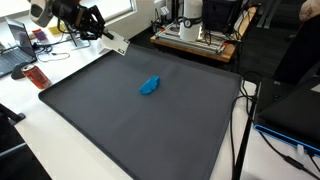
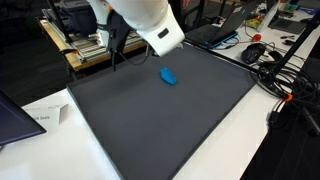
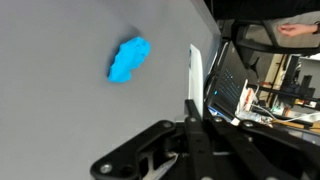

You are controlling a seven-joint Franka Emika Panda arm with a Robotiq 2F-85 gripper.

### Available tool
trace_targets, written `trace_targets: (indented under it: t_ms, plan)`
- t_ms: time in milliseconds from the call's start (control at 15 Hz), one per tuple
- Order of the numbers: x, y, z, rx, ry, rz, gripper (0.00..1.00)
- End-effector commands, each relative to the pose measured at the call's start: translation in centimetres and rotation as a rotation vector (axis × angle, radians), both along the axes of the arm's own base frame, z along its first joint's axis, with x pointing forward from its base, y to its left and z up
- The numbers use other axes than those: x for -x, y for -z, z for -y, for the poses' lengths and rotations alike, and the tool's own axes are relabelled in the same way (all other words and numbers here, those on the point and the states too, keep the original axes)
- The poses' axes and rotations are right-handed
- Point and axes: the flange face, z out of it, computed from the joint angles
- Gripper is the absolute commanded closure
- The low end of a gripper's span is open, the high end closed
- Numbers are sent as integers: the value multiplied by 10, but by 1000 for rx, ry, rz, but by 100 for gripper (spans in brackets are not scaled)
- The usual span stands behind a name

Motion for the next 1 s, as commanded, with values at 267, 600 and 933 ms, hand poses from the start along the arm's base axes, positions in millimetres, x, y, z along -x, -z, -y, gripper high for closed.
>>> trace_targets:
  t_ms: [267,600,933]
  plan:
    - [25,-28,-24,254,163,172,99]
    - [53,-25,-54,412,203,230,99]
    - [95,-19,-102,549,137,321,99]
